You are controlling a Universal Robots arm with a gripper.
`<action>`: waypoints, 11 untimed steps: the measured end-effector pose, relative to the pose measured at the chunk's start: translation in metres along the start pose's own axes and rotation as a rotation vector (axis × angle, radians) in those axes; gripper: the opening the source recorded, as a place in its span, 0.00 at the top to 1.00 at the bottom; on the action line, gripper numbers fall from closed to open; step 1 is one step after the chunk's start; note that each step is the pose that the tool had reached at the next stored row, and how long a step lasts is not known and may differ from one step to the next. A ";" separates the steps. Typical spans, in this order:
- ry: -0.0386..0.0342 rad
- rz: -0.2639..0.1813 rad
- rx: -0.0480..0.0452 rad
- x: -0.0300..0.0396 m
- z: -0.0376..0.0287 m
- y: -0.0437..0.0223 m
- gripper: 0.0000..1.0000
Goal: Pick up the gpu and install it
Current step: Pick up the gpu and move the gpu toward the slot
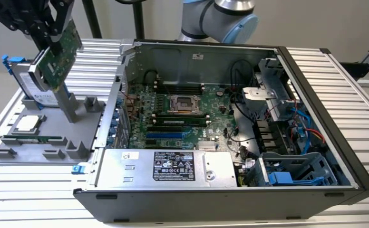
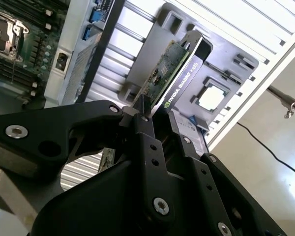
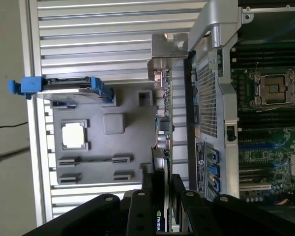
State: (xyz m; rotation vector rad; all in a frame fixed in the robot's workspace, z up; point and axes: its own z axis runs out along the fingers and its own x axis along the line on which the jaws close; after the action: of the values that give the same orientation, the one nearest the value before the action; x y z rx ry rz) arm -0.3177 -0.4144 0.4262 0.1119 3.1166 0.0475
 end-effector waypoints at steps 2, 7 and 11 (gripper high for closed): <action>0.0000 0.000 0.0000 -0.0019 0.0001 0.0001 1.00; 0.0000 0.000 0.0000 -0.0069 0.0002 0.0005 1.00; 0.0000 0.000 0.0000 -0.0113 0.0003 0.0008 1.00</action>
State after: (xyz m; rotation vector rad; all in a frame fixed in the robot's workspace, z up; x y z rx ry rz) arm -0.3064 -0.4145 0.4262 0.1117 3.1166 0.0476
